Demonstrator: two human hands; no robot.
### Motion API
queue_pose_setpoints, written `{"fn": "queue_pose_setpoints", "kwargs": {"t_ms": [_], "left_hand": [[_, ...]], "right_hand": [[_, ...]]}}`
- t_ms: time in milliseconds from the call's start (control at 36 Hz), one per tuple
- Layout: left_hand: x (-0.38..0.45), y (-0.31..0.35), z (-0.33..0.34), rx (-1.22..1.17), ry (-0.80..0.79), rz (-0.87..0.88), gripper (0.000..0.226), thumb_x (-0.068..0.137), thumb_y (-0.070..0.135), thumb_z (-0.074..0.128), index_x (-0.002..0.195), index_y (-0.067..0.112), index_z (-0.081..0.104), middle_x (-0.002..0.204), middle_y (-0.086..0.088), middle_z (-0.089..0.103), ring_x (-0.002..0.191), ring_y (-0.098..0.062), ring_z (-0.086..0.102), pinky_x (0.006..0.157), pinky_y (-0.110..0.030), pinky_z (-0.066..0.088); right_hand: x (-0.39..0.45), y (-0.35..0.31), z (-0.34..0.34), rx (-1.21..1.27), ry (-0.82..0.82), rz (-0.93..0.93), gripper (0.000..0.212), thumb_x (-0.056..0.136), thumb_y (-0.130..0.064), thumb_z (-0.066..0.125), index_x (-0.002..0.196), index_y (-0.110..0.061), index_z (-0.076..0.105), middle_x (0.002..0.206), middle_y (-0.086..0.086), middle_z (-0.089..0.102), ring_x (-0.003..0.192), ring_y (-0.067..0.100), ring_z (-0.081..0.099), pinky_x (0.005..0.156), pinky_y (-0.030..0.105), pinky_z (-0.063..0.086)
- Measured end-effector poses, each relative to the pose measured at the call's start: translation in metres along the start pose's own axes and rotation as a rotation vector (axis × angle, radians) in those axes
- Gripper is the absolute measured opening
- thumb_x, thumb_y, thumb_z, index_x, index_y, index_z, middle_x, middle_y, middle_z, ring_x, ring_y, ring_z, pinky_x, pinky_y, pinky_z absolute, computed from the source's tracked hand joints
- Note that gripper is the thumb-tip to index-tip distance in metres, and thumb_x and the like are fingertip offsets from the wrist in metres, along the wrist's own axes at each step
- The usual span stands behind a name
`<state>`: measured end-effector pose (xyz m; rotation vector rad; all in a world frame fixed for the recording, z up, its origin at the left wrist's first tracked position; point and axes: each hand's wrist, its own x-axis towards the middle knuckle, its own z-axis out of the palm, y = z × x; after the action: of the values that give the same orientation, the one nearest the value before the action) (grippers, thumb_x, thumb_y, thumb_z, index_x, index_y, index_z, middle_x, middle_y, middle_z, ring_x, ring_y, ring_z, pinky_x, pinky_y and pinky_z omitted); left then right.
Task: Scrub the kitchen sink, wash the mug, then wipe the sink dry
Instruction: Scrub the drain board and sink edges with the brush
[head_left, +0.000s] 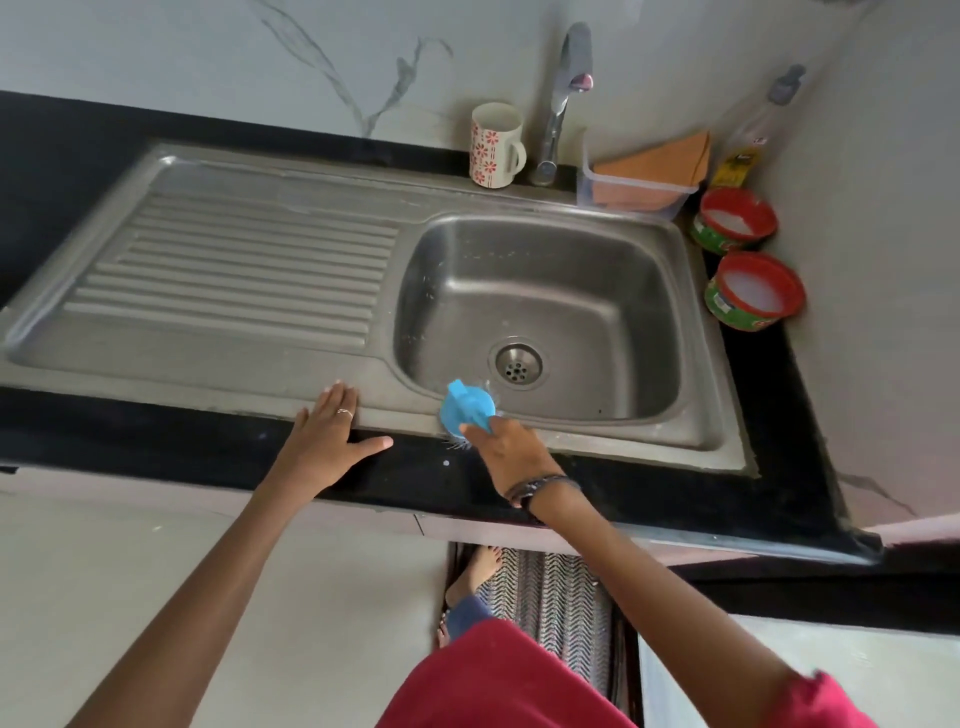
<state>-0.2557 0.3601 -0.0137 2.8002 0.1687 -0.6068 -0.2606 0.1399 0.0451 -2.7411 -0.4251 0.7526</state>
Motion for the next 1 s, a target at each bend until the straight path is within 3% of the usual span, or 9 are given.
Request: {"fn": "queue_pose_setpoints", "kwargs": {"t_ms": [83,222,306,389,528,639,778,861,1000], "left_hand": [[0.000,0.000,0.000,-0.004,-0.008,-0.006,0.088,0.088,0.054,0.048,0.150,0.009,0.004,0.158,-0.006,-0.004,0.146,-0.017,-0.004,0.118,-0.040,0.002],[0.000,0.001,-0.006,0.034,-0.008,0.000,0.088,0.087,0.056,0.050,0.149,0.009,0.010,0.158,-0.007,0.003,0.146,-0.016,0.002,0.118,-0.041,0.005],[-0.002,0.004,-0.010,0.029,-0.017,0.007,0.088,0.086,0.055,0.051,0.149,0.007,0.013,0.158,-0.007,0.005,0.146,-0.016,0.003,0.118,-0.039,0.003],[-0.002,0.006,-0.014,0.030,-0.023,0.012,0.087,0.086,0.056,0.052,0.148,0.006,0.016,0.158,-0.007,0.007,0.146,-0.015,0.005,0.117,-0.038,0.001],[-0.001,0.008,-0.016,0.056,-0.043,0.011,0.088,0.085,0.056,0.052,0.148,0.006,0.016,0.158,-0.007,0.008,0.146,-0.015,0.006,0.117,-0.039,0.000],[-0.002,0.011,-0.017,0.072,-0.047,0.005,0.088,0.085,0.056,0.052,0.148,0.007,0.016,0.157,-0.007,0.009,0.145,-0.016,0.008,0.117,-0.040,0.001],[-0.003,0.013,-0.017,0.126,-0.047,-0.001,0.090,0.085,0.060,0.049,0.149,0.007,0.014,0.157,-0.008,0.010,0.145,-0.018,0.011,0.116,-0.041,0.004],[-0.003,0.012,-0.017,0.162,-0.062,-0.012,0.090,0.086,0.062,0.045,0.149,0.008,0.010,0.158,-0.006,0.007,0.145,-0.017,0.009,0.116,-0.042,0.002],[0.005,0.023,-0.025,0.145,-0.117,0.011,0.088,0.087,0.052,0.052,0.150,0.011,0.004,0.158,-0.003,0.001,0.146,-0.012,0.001,0.116,-0.044,-0.005]], "right_hand": [[0.025,-0.032,-0.005,0.088,-0.044,0.006,0.041,0.101,-0.025,0.031,0.139,-0.012,0.039,0.122,0.021,0.047,0.118,0.035,0.049,0.099,0.040,0.042],[0.030,-0.031,-0.014,0.282,-0.016,0.050,0.045,0.101,-0.017,0.032,0.146,-0.015,0.028,0.138,0.018,0.041,0.124,0.032,0.045,0.103,0.035,0.037],[0.018,0.002,-0.020,0.403,-0.057,0.198,0.044,0.101,-0.032,0.034,0.135,-0.007,0.044,0.095,0.014,0.054,0.112,0.037,0.054,0.093,0.037,0.043],[0.004,0.025,-0.022,0.556,-0.073,0.323,0.049,0.098,-0.041,0.037,0.125,-0.002,0.052,0.064,-0.001,0.040,0.083,0.032,0.051,0.078,0.038,0.045],[0.018,0.010,-0.019,0.604,-0.077,0.306,0.048,0.098,-0.039,0.039,0.121,-0.001,0.055,0.066,0.004,0.047,0.079,0.032,0.052,0.086,0.041,0.049],[0.053,-0.028,-0.018,0.695,-0.103,0.233,0.033,0.097,-0.036,0.042,0.114,-0.009,0.051,0.068,-0.001,0.042,0.061,0.016,0.045,0.056,0.022,0.036],[0.089,-0.058,-0.029,0.721,-0.116,0.193,0.047,0.096,-0.038,0.045,0.122,-0.001,0.053,0.063,-0.001,0.038,0.080,0.021,0.047,0.058,0.028,0.034],[0.096,-0.046,-0.033,0.752,-0.086,0.179,0.047,0.094,-0.041,0.046,0.121,-0.003,0.054,0.063,-0.002,0.037,0.061,0.018,0.044,0.051,0.024,0.030],[0.091,0.006,-0.043,0.812,0.035,0.225,0.038,0.091,-0.045,0.051,0.065,-0.017,0.046,0.057,-0.001,0.043,0.045,0.012,0.037,0.045,0.024,0.027]]}}
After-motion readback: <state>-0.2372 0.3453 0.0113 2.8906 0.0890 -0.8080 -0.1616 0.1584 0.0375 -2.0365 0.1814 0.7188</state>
